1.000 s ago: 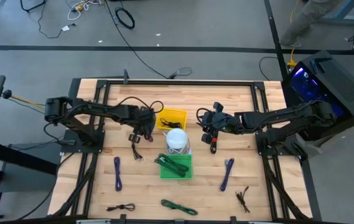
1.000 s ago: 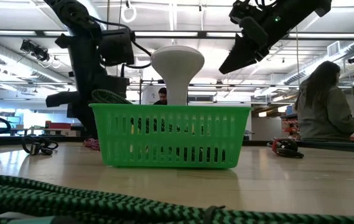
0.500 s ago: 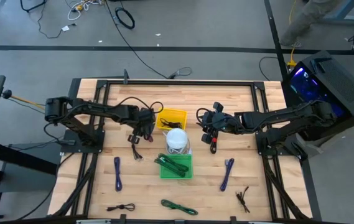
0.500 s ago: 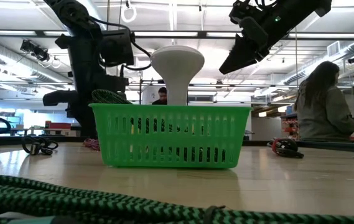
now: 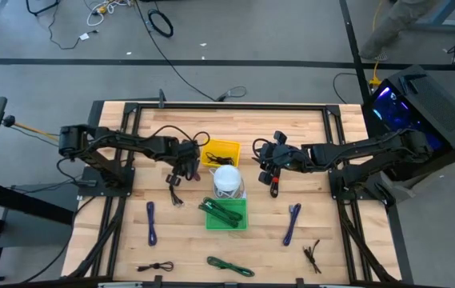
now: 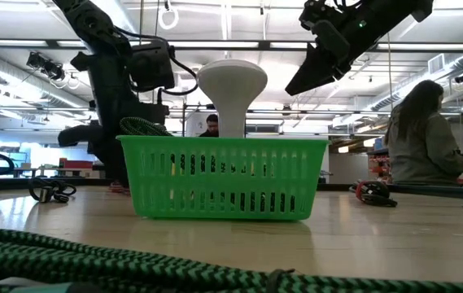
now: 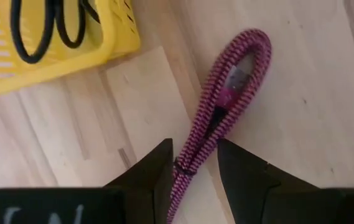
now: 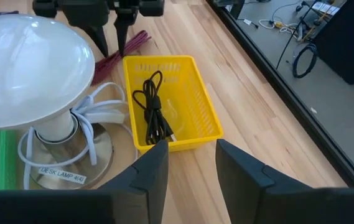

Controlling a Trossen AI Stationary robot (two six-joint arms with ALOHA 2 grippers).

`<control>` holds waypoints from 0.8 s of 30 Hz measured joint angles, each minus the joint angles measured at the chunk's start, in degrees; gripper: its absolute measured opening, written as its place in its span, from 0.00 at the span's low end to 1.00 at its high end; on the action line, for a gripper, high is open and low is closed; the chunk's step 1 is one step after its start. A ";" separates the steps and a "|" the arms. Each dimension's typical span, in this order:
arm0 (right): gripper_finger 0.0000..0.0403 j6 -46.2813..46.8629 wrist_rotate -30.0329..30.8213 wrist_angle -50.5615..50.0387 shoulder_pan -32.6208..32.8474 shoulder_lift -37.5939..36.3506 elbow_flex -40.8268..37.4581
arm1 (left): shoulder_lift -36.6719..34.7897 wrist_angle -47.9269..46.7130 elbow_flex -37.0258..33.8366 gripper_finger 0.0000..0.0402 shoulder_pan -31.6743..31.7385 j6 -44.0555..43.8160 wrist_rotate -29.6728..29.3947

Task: Pick & Place USB Port
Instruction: Put the pink and black USB cable into the green bin

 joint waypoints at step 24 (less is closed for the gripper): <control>0.33 0.03 -0.09 0.13 0.01 0.00 -0.02 | -1.85 -12.27 3.05 0.04 -0.03 -8.00 -2.57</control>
